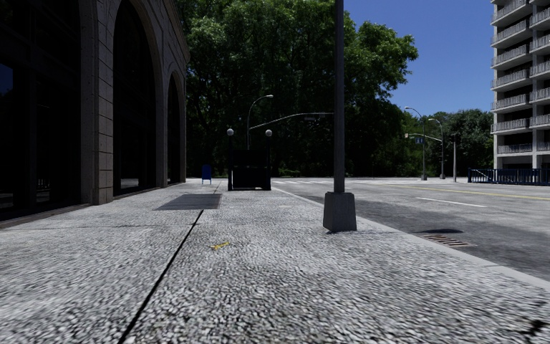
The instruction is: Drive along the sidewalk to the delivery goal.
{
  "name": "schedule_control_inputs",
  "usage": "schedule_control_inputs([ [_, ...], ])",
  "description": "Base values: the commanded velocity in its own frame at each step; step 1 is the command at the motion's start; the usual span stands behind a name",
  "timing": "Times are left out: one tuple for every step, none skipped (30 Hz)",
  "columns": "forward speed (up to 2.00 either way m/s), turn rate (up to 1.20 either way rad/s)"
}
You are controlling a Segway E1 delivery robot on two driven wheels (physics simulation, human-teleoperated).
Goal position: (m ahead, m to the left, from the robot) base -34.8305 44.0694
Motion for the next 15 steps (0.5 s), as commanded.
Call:
schedule_control_inputs([
  [0.0, 0.0],
  [0.0, 0.0],
  [0.0, 0.0],
  [0.0, 0.0],
  [0.0, 0.0],
  [0.0, 0.0],
  [0.0, 0.0],
  [0.0, 0.0],
  [0.0, 0.0],
  [0.0, 0.0],
  [0.0, 0.0],
  [0.0, 0.0],
  [0.0, 0.0],
  [0.0, 0.0],
  [0.0, 0.0],
])
